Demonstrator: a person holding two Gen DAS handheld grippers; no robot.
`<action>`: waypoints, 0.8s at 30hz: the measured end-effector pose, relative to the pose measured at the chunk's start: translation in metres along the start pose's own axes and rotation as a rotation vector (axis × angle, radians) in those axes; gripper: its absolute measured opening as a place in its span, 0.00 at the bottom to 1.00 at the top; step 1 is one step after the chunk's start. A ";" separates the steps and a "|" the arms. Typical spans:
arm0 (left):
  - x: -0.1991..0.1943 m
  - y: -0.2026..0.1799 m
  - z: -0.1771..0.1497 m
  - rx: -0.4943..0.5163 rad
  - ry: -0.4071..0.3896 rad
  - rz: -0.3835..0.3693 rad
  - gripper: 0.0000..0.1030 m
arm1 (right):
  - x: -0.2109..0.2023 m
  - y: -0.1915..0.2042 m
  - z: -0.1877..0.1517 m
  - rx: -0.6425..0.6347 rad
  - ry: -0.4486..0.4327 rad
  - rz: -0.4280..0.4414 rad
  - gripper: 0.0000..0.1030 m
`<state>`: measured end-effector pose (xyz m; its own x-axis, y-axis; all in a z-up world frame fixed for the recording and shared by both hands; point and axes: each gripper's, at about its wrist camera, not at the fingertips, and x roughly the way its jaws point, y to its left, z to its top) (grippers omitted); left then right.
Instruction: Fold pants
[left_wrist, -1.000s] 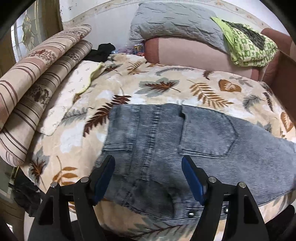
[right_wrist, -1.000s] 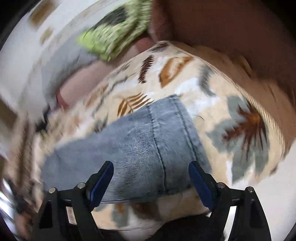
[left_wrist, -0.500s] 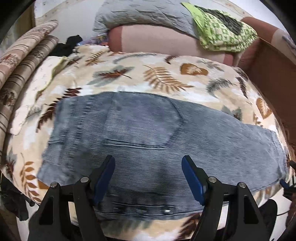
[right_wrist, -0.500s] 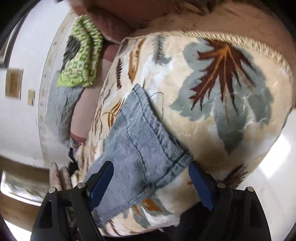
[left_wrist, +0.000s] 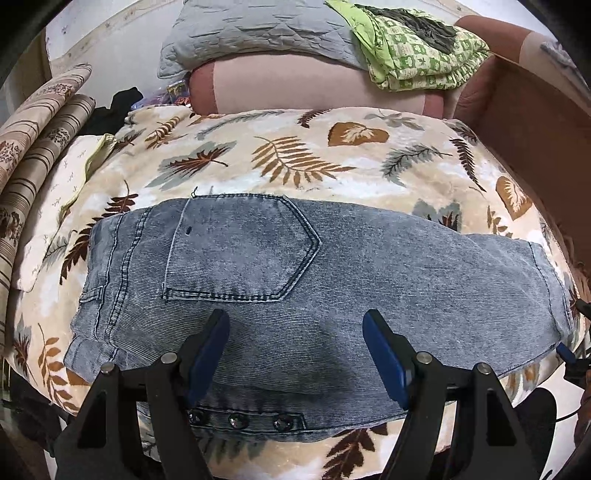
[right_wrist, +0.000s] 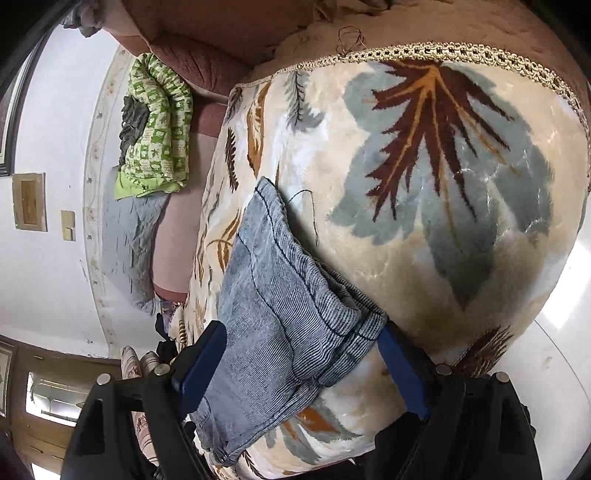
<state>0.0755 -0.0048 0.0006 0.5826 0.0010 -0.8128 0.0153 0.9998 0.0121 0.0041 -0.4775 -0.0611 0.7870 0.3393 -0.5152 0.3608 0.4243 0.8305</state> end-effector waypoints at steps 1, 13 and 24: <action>0.000 0.000 0.000 -0.002 -0.003 0.001 0.73 | 0.000 -0.001 0.000 0.007 0.000 0.003 0.84; 0.005 -0.043 0.013 0.062 0.000 -0.046 0.73 | 0.000 -0.004 0.005 0.046 0.016 0.004 0.84; 0.070 -0.035 0.007 0.089 0.188 0.099 0.74 | -0.009 0.101 -0.014 -0.397 0.003 0.024 0.84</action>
<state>0.1215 -0.0395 -0.0531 0.4236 0.1112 -0.8990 0.0417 0.9890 0.1420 0.0264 -0.4263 0.0244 0.7914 0.3547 -0.4978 0.1207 0.7078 0.6961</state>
